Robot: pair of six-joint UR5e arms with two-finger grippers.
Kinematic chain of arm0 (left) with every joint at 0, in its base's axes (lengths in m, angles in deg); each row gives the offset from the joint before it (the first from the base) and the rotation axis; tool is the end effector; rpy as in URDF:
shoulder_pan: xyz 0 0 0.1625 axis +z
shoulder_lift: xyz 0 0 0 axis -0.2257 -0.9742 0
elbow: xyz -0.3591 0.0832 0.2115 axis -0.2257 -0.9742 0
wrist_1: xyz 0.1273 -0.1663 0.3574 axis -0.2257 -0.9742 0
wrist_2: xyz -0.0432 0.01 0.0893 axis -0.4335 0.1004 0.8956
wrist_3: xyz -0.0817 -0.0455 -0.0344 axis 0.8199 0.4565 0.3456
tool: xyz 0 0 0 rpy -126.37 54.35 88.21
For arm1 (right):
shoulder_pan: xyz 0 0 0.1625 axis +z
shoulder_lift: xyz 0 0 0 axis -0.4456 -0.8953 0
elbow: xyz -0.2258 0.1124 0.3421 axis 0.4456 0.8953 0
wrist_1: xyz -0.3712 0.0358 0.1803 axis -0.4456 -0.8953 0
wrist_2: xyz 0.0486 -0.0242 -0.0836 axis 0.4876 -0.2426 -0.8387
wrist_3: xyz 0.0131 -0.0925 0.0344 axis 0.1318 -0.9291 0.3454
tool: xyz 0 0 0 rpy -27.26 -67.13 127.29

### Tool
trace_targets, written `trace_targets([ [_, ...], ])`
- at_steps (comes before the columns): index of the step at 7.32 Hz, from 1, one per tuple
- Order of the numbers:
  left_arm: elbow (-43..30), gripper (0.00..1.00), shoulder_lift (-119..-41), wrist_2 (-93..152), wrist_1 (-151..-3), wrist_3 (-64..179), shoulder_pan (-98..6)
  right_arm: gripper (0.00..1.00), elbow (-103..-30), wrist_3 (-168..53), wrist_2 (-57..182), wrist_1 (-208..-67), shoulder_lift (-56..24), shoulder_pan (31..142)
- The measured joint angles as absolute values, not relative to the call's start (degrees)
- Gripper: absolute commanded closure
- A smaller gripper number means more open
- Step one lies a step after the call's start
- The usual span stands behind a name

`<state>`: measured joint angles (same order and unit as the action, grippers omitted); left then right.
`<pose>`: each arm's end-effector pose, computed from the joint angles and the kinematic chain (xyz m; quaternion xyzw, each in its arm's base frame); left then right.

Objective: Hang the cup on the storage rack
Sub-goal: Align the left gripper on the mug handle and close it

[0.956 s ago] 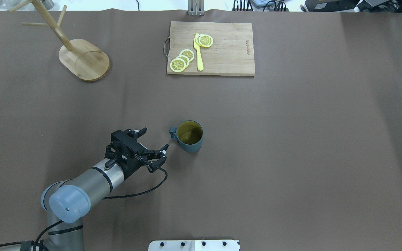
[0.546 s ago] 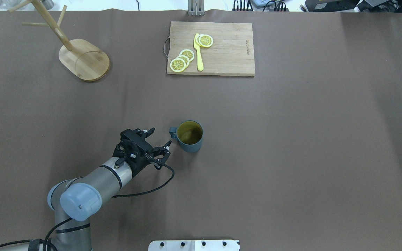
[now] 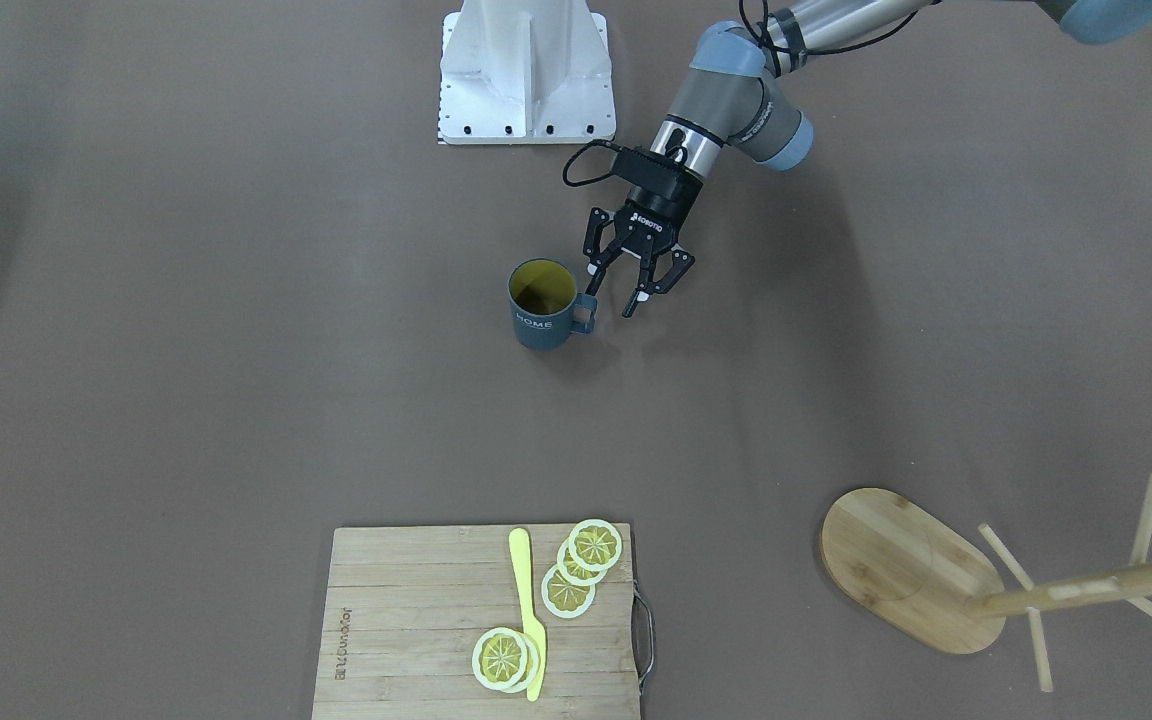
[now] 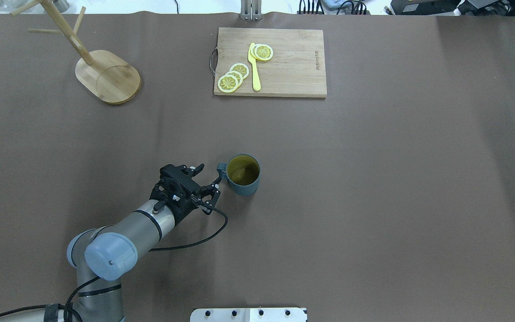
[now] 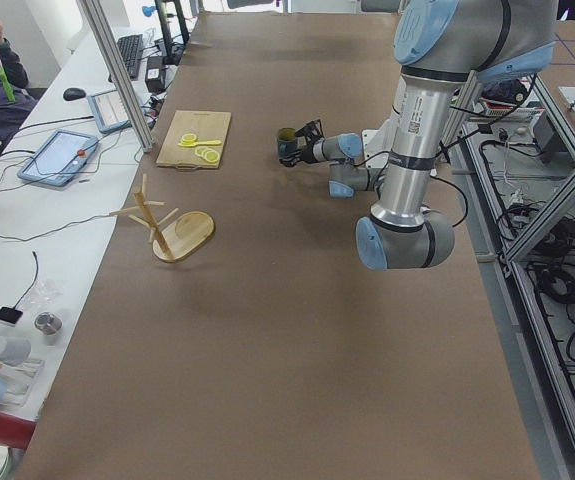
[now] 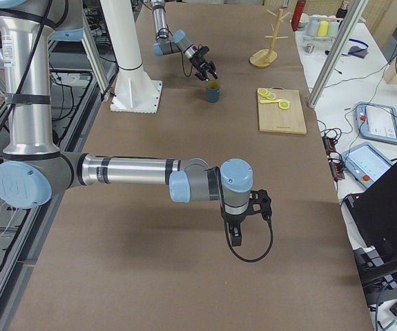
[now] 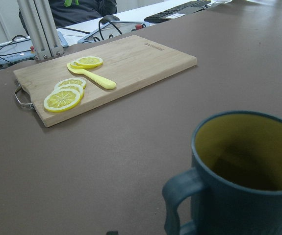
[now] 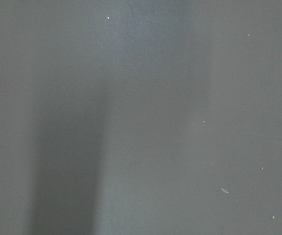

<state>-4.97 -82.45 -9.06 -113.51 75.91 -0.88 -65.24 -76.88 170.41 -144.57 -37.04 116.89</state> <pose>0.5587 -0.3271 0.3194 0.5317 0.4194 0.0989 0.7291 0.0717 -0.4945 0.6449 0.0634 -0.3484 -0.0380 0.9344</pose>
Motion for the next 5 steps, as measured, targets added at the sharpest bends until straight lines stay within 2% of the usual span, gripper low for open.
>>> trace_targets([
  [3, -4.1, 0.49, -83.3, -9.1, -113.5, 75.9, -1.6, 0.00, -65.2, -76.9, 170.5, -144.6, -37.1, 116.8],
  [5, -3.4, 0.49, -84.0, -9.1, -113.5, 76.0, -2.1, 0.00, -65.2, -76.9, 170.6, -144.6, -37.1, 116.8],
])
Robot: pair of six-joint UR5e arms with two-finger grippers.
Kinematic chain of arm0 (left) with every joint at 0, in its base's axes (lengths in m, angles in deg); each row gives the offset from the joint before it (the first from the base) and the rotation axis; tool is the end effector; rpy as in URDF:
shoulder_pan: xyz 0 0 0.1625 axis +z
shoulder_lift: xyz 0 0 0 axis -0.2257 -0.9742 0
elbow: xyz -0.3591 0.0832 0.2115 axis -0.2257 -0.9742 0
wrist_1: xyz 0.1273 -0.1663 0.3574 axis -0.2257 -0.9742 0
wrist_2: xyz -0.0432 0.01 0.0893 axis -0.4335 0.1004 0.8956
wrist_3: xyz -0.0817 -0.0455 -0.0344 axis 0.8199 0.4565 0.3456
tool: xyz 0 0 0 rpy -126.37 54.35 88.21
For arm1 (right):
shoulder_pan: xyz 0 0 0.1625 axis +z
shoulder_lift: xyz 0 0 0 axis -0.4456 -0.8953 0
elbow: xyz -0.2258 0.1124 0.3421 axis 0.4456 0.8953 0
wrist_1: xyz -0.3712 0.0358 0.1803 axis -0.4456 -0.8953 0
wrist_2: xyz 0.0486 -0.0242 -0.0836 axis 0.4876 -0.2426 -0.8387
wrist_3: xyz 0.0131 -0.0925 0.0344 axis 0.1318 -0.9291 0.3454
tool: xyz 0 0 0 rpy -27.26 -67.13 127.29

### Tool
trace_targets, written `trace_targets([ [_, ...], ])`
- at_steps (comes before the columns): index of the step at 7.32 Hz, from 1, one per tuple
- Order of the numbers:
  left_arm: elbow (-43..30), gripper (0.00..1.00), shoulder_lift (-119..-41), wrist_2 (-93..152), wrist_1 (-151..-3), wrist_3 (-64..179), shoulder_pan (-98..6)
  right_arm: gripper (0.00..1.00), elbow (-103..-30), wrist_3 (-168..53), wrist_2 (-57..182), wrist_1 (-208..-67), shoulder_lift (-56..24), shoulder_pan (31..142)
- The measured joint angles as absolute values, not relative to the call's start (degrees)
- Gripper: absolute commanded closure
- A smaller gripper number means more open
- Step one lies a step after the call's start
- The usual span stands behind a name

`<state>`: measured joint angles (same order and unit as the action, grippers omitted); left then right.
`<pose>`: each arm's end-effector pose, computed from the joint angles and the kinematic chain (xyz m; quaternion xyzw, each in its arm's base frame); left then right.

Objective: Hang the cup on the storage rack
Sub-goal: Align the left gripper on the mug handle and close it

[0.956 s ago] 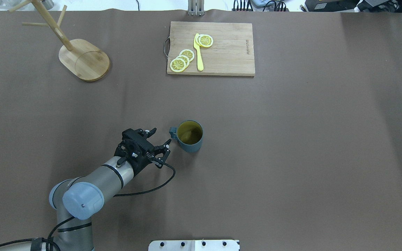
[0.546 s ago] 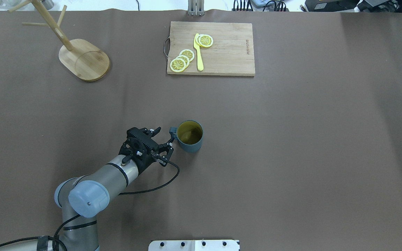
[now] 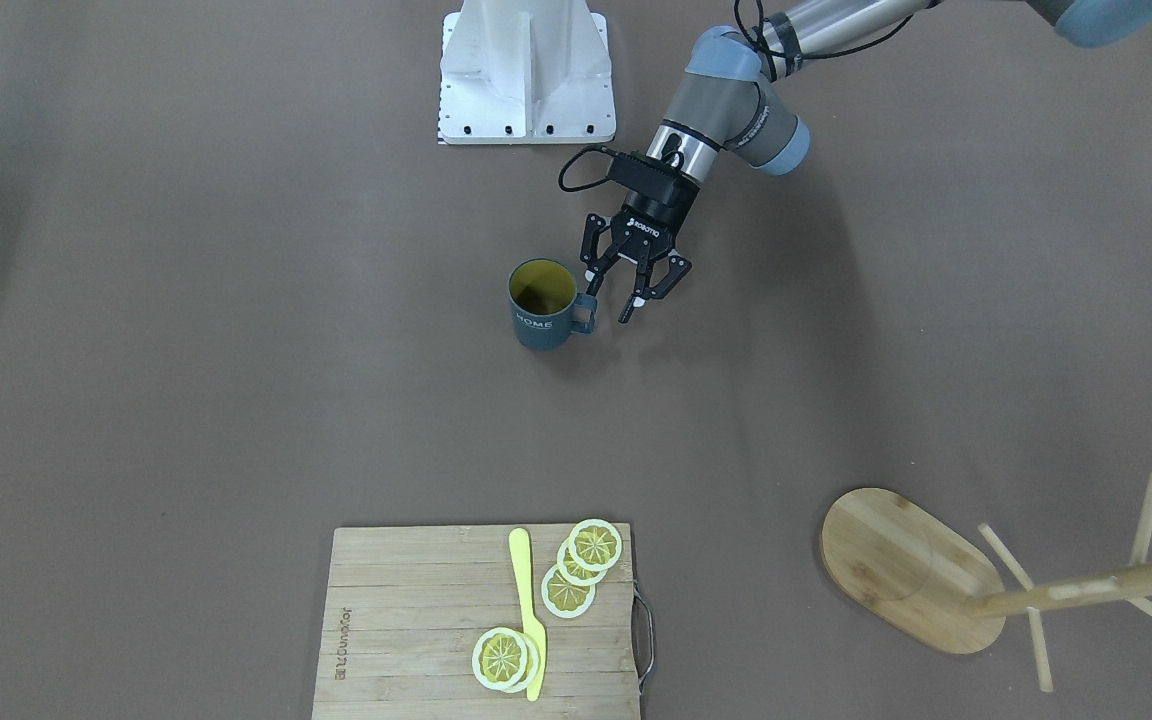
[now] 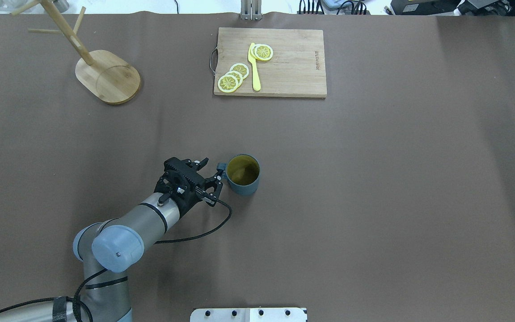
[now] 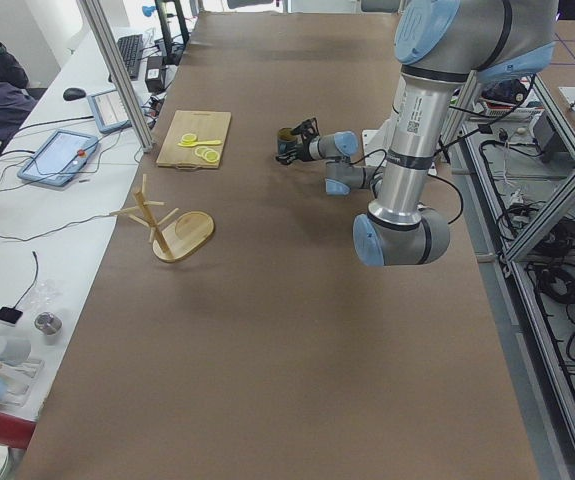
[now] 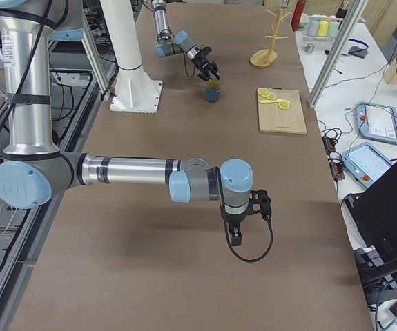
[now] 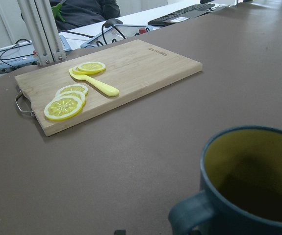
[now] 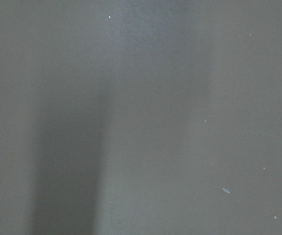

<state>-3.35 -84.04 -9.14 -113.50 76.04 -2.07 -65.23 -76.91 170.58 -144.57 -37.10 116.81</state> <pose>0.5625 -0.3414 0.3150 0.5351 0.4146 0.0911 0.7304 0.0708 -0.4941 0.6453 0.0627 -0.3498 -0.0388 0.9339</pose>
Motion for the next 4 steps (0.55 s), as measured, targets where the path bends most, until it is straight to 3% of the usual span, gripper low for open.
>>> trace_targets([
  [2, -1.6, 0.54, -85.8, -9.2, -113.5, 76.3, -2.2, 0.00, -65.2, -76.9, 170.6, -144.6, -37.0, 116.8],
  [4, -1.1, 0.68, -86.3, -9.3, -113.5, 76.4, -2.3, 0.00, -64.9, -76.9, 170.6, -144.6, -36.8, 116.8],
])
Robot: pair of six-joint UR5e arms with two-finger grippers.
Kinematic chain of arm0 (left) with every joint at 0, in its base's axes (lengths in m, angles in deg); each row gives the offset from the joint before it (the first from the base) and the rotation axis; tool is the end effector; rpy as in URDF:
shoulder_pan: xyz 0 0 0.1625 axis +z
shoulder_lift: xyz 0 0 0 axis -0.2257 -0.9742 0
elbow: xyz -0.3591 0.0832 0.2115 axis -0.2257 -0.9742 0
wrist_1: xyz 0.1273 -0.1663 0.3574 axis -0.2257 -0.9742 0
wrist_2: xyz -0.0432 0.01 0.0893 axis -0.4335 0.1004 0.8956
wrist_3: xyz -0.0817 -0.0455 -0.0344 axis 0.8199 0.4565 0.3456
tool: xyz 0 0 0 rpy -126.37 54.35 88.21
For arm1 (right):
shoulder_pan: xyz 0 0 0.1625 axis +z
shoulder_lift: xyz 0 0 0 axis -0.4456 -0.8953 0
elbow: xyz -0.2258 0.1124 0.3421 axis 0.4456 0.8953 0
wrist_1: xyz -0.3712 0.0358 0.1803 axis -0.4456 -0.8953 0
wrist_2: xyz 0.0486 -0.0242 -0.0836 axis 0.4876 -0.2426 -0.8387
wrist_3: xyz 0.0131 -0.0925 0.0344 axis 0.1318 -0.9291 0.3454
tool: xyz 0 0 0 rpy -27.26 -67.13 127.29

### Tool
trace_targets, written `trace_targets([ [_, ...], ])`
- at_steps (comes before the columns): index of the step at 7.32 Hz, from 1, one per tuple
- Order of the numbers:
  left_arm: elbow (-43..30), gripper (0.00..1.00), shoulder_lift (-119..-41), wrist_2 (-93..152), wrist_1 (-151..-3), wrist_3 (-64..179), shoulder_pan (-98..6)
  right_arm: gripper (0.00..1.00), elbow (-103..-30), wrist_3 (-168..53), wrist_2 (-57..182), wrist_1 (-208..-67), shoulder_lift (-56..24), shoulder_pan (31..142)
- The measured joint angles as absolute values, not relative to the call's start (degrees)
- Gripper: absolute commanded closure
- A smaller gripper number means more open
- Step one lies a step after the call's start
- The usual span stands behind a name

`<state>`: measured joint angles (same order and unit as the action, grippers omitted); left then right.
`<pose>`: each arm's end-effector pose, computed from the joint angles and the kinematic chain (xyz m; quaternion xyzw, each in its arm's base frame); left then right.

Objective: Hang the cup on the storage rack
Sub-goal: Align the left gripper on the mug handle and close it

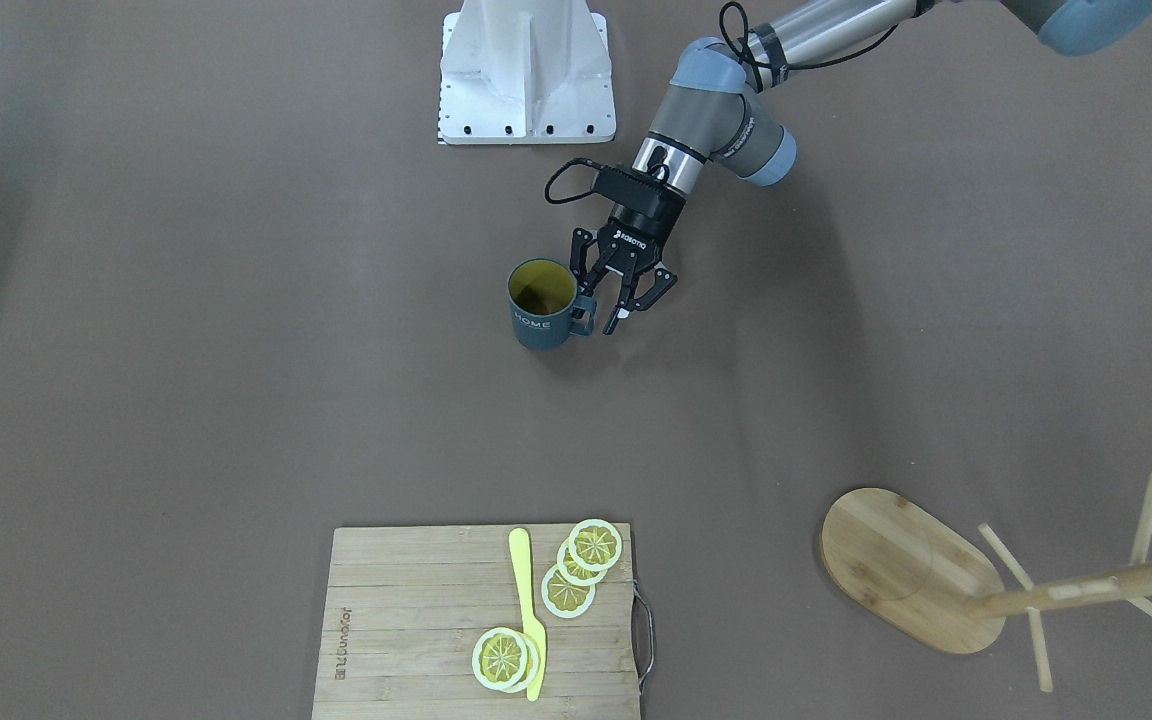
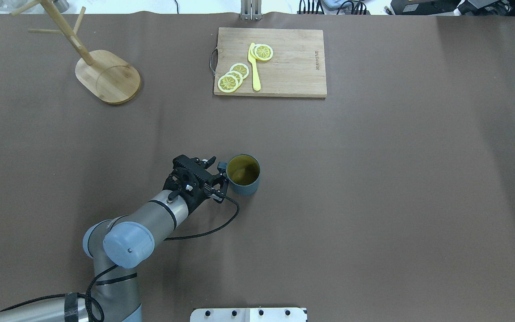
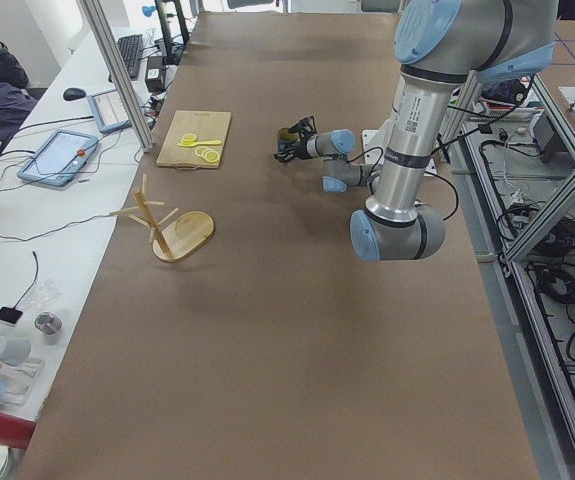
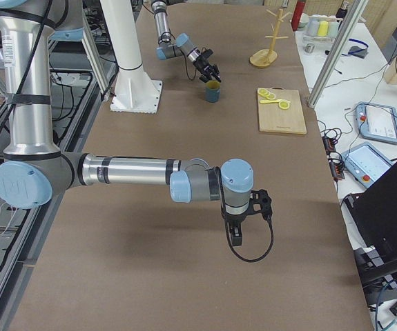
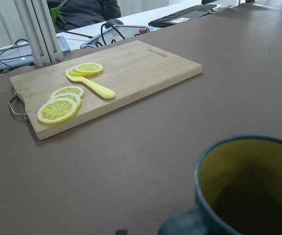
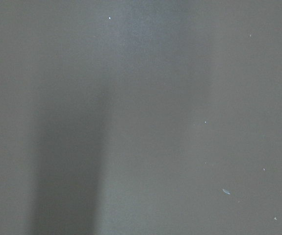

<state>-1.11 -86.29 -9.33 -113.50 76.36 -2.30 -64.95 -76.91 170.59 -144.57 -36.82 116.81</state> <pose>0.5759 -0.3474 0.3079 0.5340 0.4160 0.0887 0.7307 0.0708 -0.4962 0.6453 0.0627 -0.3499 -0.0388 0.9339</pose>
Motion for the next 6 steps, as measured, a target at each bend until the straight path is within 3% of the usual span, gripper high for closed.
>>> trace_targets([
  [2, -1.1, 0.93, -86.3, -9.5, -113.6, 76.4, -2.3, 0.00, -64.7, -76.9, 170.6, -144.6, -36.7, 116.8],
  [3, -1.0, 1.00, -86.3, -9.6, -113.6, 76.4, -2.4, 0.00, -64.7, -76.9, 170.6, -144.6, -36.7, 116.8],
  [6, -1.2, 1.00, -86.4, -10.9, -114.3, 77.1, -3.4, 0.00, -64.8, -76.9, 170.6, -144.6, -36.7, 116.8],
])
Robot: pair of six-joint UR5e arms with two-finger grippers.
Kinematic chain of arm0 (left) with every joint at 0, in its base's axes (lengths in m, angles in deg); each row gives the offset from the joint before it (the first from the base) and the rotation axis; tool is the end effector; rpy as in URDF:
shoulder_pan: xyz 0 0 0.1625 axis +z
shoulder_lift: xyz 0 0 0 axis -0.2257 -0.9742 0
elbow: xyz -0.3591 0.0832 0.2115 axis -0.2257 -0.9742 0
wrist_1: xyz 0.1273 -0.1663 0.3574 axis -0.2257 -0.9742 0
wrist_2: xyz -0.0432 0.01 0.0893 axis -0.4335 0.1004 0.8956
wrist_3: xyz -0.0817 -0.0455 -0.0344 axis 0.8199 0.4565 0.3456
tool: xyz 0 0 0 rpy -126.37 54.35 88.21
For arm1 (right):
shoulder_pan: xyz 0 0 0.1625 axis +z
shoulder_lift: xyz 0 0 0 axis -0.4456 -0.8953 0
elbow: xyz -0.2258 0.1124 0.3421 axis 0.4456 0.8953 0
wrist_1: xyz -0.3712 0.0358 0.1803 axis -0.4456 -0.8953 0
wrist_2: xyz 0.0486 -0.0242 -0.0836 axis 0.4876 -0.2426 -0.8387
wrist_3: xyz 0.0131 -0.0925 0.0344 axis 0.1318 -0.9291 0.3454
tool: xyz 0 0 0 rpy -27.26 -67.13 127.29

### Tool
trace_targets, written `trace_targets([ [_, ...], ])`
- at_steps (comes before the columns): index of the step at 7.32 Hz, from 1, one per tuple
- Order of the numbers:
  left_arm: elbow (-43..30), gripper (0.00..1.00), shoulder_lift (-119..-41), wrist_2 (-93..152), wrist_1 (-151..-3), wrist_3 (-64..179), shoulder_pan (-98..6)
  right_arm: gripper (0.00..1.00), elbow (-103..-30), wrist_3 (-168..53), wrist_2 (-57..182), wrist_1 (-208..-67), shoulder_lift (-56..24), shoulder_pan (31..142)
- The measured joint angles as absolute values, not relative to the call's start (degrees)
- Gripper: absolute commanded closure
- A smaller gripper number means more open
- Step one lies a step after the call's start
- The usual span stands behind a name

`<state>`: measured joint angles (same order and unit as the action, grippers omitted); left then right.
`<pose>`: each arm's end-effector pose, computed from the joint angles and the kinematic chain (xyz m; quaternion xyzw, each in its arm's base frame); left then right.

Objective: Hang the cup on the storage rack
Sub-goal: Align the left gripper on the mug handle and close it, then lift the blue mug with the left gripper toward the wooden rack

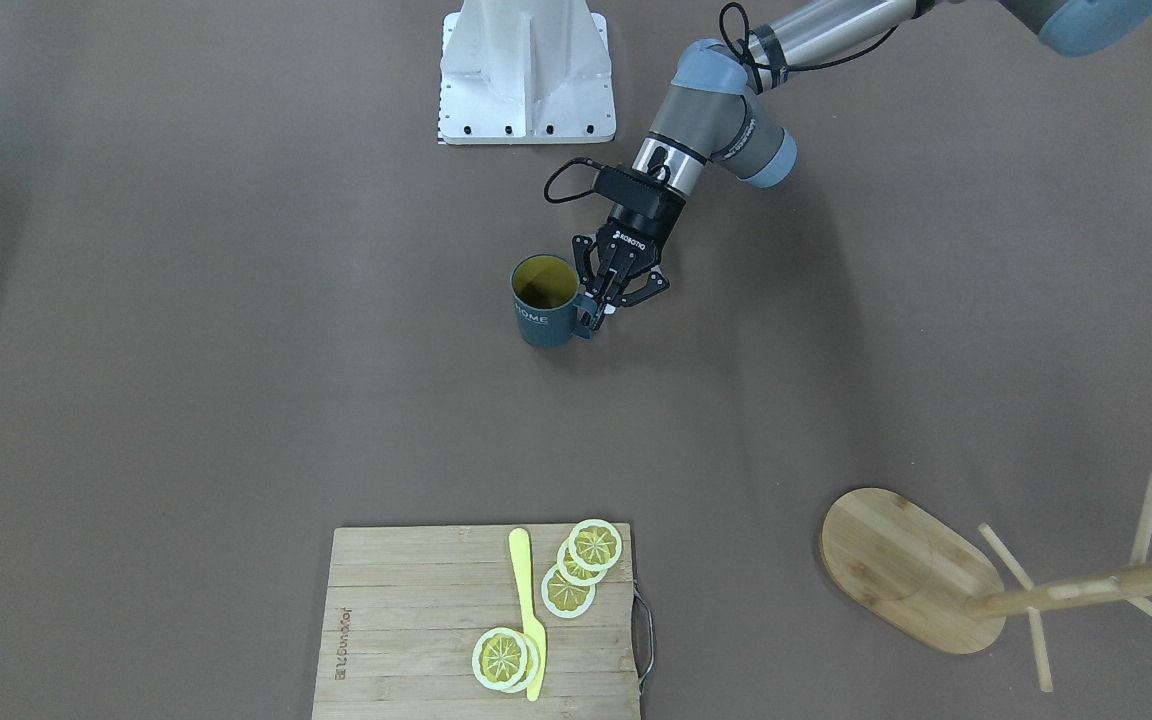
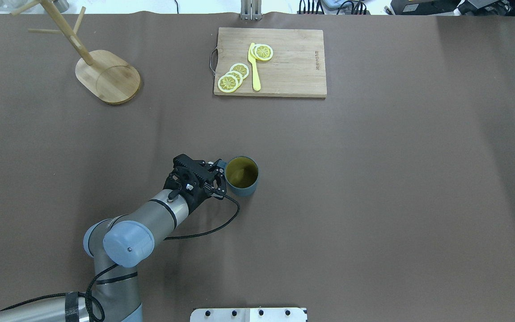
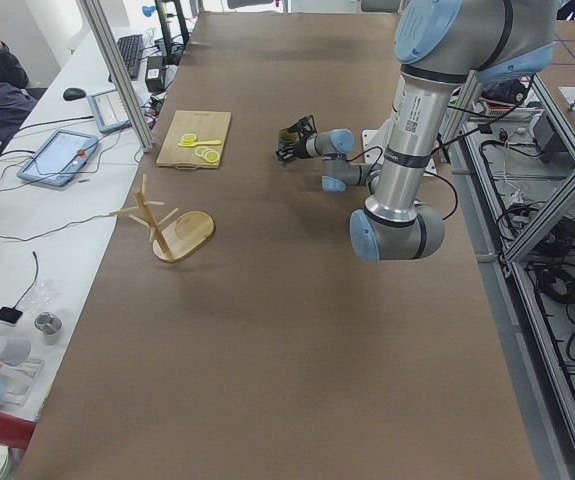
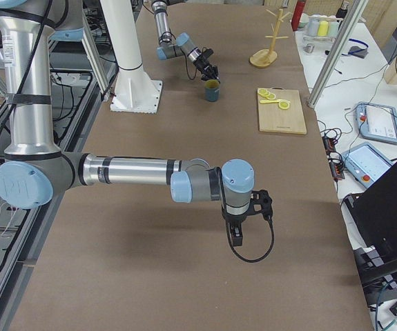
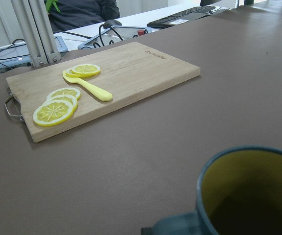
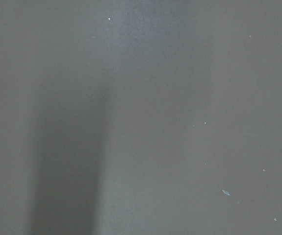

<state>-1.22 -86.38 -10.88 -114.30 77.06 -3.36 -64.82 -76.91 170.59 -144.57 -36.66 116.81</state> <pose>0.5698 -0.3557 0.3048 0.5313 0.4278 0.0832 0.7265 0.0708 -0.4974 0.6451 0.0629 -0.3499 -0.0389 0.9339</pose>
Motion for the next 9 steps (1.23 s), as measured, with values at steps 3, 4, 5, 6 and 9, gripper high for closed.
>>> trace_targets([
  [3, -1.7, 1.00, -86.3, -18.2, -115.3, 91.1, -8.0, 0.00, -65.0, -76.9, 170.6, -144.6, -36.7, 116.8],
  [4, -1.7, 1.00, -86.3, -19.4, -116.0, 99.1, -9.1, 0.00, -65.1, -76.9, 170.6, -144.6, -36.7, 116.8],
  [5, -1.7, 1.00, -86.4, -20.1, -118.3, 108.5, -9.8, 0.00, -65.1, -76.9, 170.7, -144.6, -36.7, 116.8],
  [6, -1.7, 1.00, -86.5, -21.0, -121.5, 118.4, -10.7, 0.00, -65.2, -76.9, 170.7, -144.6, -36.7, 116.8],
  [9, -1.7, 1.00, -87.8, -22.2, -126.8, 147.9, -13.8, 0.00, -65.4, -76.9, 170.7, -144.6, -36.7, 116.8],
])
